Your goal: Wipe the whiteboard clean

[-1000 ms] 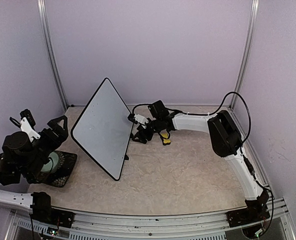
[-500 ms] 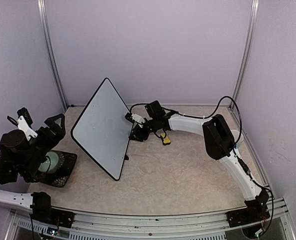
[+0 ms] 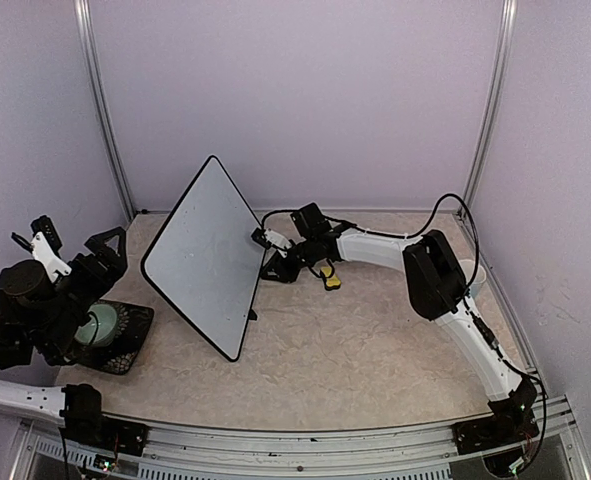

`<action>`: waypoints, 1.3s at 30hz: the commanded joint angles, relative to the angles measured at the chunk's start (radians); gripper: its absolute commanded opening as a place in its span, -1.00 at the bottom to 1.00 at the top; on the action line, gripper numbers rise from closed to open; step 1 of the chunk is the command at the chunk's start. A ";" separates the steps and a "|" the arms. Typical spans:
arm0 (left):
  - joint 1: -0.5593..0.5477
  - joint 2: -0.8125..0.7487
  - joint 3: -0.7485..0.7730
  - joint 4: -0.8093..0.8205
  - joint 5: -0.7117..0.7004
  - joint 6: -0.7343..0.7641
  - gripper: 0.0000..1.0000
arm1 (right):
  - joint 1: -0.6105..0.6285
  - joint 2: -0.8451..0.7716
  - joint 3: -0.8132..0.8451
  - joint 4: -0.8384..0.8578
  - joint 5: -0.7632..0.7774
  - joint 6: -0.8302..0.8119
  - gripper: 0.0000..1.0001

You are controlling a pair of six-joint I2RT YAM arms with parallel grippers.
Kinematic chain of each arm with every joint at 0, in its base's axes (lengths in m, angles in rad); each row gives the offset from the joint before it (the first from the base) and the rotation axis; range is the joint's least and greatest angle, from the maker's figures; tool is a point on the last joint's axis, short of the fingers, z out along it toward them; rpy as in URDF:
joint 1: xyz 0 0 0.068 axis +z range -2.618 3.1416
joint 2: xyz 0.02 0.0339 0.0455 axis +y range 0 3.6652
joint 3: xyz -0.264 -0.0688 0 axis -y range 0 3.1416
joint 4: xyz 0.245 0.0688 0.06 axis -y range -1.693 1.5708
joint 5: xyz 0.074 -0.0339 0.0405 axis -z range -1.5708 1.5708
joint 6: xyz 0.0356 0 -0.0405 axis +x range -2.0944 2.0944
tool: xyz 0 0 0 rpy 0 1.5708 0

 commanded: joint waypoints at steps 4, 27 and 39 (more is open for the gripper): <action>-0.026 -0.070 0.008 -0.015 -0.019 0.017 0.98 | 0.014 -0.026 -0.099 0.054 -0.028 0.030 -0.65; -0.026 -0.106 -0.009 -0.027 -0.013 0.002 0.97 | 0.129 -0.279 -0.531 0.325 0.171 0.066 -0.88; -0.026 -0.111 -0.009 -0.027 0.001 -0.006 0.97 | 0.116 -0.219 -0.443 0.269 0.247 0.035 -0.35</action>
